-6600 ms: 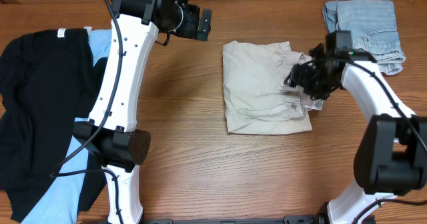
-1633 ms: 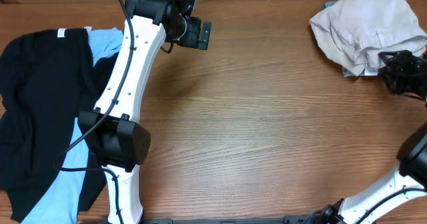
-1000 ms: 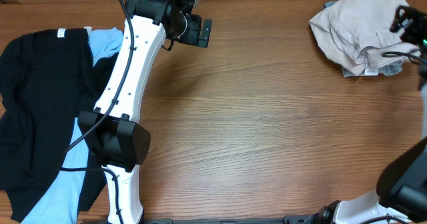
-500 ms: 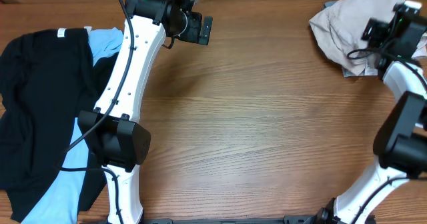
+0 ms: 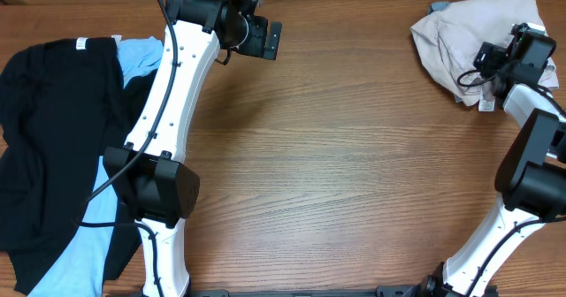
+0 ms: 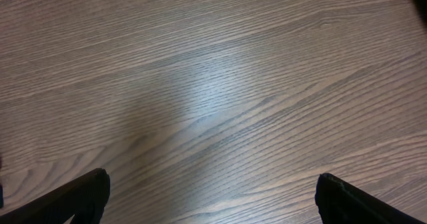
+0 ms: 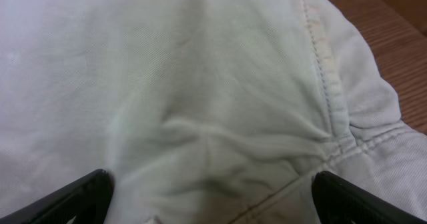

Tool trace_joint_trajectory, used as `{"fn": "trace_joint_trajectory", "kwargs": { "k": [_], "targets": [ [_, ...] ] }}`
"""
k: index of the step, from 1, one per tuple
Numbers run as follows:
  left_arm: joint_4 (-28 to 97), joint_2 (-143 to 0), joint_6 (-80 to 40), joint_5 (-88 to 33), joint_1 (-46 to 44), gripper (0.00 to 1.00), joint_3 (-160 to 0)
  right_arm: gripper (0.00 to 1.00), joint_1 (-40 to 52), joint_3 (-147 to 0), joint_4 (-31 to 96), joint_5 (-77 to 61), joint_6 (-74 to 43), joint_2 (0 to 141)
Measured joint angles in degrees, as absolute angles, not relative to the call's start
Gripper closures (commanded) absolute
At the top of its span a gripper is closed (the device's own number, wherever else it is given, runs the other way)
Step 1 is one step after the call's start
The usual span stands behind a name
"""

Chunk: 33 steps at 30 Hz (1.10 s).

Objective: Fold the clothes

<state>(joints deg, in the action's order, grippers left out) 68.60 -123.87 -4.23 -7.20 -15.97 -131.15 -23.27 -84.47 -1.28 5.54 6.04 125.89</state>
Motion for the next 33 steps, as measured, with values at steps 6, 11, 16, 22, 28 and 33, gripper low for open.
{"fn": "trace_joint_trajectory", "kwargs": {
  "k": [6,11,16,22,28,33],
  "targets": [
    [68.73,-123.87,-4.23,-7.20,-15.97,0.00,-131.15,0.00,-23.40,-83.66,3.92,5.26,4.27,115.94],
    [68.73,-123.87,-4.23,-7.20,-15.97,0.00,-131.15,0.00,-23.53,-83.66,8.91,2.55,3.57,98.08],
    [68.73,-123.87,-4.23,-7.18,-15.97,0.00,-131.15,0.00,-22.98,-83.81,16.45,-7.99,3.22,80.03],
    [68.77,-123.87,-4.23,-7.16,-15.97,0.00,-131.15,0.00,-21.58,-84.01,25.15,-25.69,3.20,65.93],
    [68.75,-123.87,-4.23,-7.18,-15.97,0.00,-131.15,0.00,-21.61,-84.01,30.04,-32.47,3.20,57.78],
    [68.75,-123.87,-4.23,-7.16,-15.97,0.00,-131.15,0.00,-21.61,-84.01,30.13,-33.63,3.20,56.40]
  ]
}}
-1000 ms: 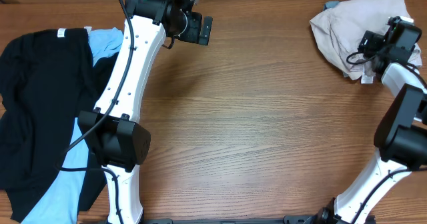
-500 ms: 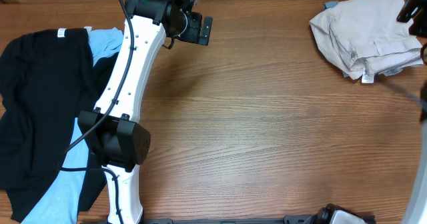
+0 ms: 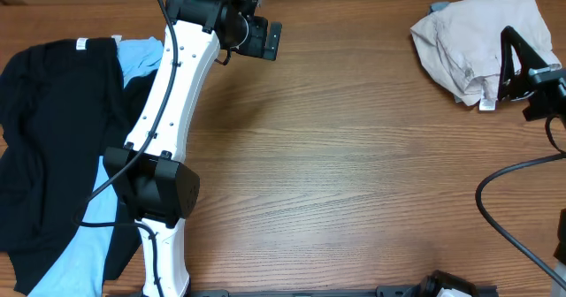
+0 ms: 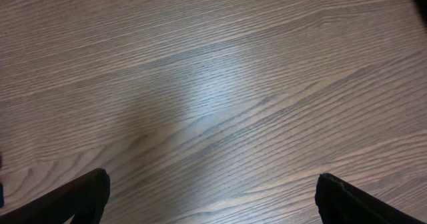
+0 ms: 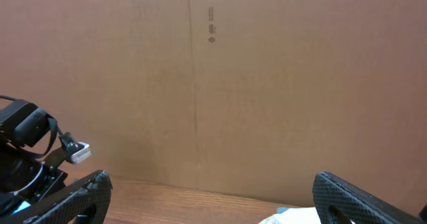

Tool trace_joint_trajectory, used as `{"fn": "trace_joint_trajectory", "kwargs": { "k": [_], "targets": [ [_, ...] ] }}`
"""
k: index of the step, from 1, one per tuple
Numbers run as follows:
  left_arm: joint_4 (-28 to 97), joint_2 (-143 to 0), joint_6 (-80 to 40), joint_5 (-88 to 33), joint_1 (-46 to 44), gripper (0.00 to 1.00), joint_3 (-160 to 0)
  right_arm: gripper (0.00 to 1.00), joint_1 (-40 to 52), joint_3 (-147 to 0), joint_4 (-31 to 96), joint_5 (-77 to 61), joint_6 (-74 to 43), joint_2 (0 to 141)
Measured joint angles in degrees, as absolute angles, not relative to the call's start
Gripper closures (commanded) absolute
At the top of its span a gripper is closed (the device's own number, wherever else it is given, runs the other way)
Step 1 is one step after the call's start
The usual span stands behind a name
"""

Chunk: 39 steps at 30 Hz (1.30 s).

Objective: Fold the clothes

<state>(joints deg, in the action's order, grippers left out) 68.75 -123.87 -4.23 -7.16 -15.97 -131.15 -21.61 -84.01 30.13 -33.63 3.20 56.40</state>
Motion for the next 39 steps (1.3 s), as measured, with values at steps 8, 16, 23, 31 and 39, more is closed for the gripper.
{"fn": "trace_joint_trajectory", "kwargs": {
  "k": [8,16,23,31,39],
  "targets": [
    [68.73,-123.87,-4.23,-7.16,-15.97,0.00,-131.15,0.00,-20.93,-83.02,34.13,-34.06,3.16,57.71],
    [68.75,-123.87,-4.23,-7.01,-15.97,0.00,-131.15,0.00,-6.42,-61.95,18.06,-19.70,3.16,51.48],
    [68.73,-123.87,-4.23,-6.96,-15.97,0.00,-131.15,0.00,1.26,-32.21,-0.89,-11.49,2.52,36.80],
    [68.73,-123.87,-4.23,-6.98,-15.97,0.00,-131.07,0.00,1.65,-8.78,-6.37,-9.21,-1.08,18.02],
    [68.73,-123.87,-4.23,-6.98,-15.97,0.00,-130.89,0.00,1.65,-1.06,-3.14,-8.05,-1.54,5.41]
  ]
}}
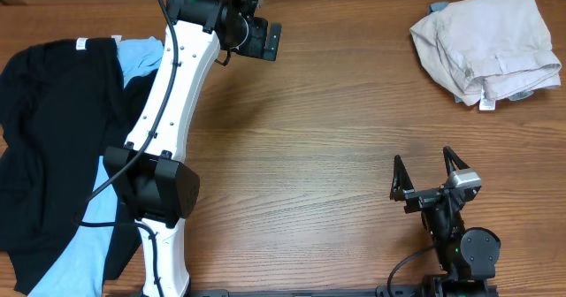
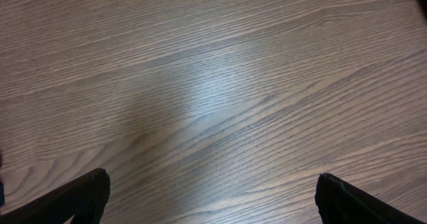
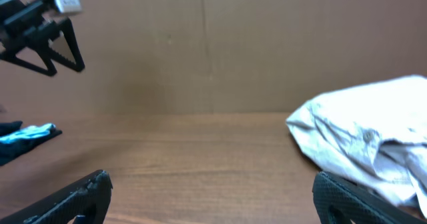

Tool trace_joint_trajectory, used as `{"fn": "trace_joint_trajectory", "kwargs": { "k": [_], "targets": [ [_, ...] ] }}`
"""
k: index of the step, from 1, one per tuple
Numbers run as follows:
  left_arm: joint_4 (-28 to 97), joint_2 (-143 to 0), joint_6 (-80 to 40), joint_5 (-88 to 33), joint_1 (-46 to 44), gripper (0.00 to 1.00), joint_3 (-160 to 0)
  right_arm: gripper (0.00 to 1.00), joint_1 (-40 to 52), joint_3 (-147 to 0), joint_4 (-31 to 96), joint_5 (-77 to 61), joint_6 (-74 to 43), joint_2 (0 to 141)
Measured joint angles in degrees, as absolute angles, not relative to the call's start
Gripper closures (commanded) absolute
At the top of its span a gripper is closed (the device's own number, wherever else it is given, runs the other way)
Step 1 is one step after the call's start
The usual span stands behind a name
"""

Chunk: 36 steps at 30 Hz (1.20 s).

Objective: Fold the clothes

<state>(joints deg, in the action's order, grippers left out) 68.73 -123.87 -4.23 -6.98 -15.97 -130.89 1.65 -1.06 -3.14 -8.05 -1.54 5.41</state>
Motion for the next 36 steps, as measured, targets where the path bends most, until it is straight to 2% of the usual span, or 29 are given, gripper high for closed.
{"fn": "trace_joint_trajectory", "kwargs": {
  "k": [6,36],
  "targets": [
    [68.73,-123.87,-4.23,-6.98,-15.97,0.00,-130.87,0.00,1.65,-1.06,4.40,-6.57,-1.76,1.87],
    [68.73,-123.87,-4.23,-6.98,-16.03,0.00,-130.87,0.00,1.65,-1.06,4.56,-5.10,-1.74,1.61]
  ]
}}
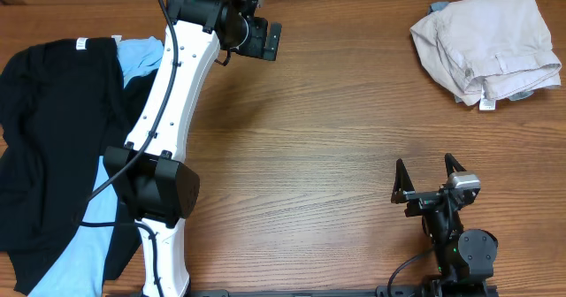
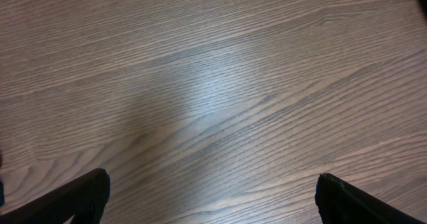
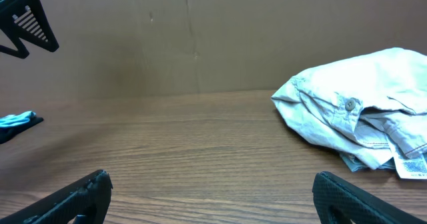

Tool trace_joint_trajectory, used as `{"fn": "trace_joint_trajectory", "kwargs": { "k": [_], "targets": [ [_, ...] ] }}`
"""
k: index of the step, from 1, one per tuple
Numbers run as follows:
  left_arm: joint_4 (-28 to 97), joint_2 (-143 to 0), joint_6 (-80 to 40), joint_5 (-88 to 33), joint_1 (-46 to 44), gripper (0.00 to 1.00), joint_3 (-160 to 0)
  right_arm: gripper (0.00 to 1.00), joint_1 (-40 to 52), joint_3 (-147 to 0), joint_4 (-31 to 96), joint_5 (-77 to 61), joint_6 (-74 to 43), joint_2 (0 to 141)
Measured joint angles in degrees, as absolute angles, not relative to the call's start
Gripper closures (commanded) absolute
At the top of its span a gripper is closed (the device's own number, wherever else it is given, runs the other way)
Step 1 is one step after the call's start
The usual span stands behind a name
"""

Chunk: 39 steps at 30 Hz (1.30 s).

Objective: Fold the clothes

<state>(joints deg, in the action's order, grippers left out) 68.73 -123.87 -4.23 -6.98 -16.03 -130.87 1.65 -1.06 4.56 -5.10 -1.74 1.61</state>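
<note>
A folded beige garment (image 1: 485, 42) lies at the table's far right corner, also visible in the right wrist view as a pale bundle (image 3: 363, 127). A black garment (image 1: 49, 147) over a light blue one (image 1: 140, 57) is heaped at the left edge. My left gripper (image 1: 270, 41) hangs open over bare wood near the far edge, fingertips (image 2: 87, 197) wide apart. My right gripper (image 1: 429, 178) is open low at the near right, facing the back wall, nothing between its fingertips (image 3: 347, 197).
A brown cardboard wall (image 3: 200, 37) runs behind the table's far edge. The left arm's white links (image 1: 168, 111) stretch from the near left base to the far edge. Bare wood (image 1: 336, 138) fills the middle.
The right gripper has tilted slightly downward, showing more table and the beige bundle closer to centre. The left arm and the clothes are unchanged.
My right gripper was pressed open on the beige garment at the far right. Then it was lifted off, facing the cardboard wall. Later it was drawn back to the near right of the table, where it is now. The left gripper stayed open and still.
</note>
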Motion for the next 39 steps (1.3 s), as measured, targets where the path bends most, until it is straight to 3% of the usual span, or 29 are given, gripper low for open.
{"fn": "trace_joint_trajectory", "kwargs": {
  "k": [7,13,23,39],
  "targets": [
    [68.88,-122.21,-3.31,-2.35,-19.97,0.00,-130.61,0.00,1.65,-1.06,4.58,-5.10,-1.74,1.61],
    [66.94,-108.18,-2.72,1.52,-20.34,0.00,-124.03,0.00,1.65,-1.06,4.60,-5.10,-1.74,1.58],
    [34.81,-78.28,-2.74,-9.06,-6.39,0.00,-82.85,0.00,1.65,-1.06,4.62,-5.08,-1.74,1.54],
    [5.23,-32.86,-2.76,-14.39,2.68,0.00,-28.12,0.00,1.65,-1.06,4.64,-5.10,-1.78,1.50]
  ]
}}
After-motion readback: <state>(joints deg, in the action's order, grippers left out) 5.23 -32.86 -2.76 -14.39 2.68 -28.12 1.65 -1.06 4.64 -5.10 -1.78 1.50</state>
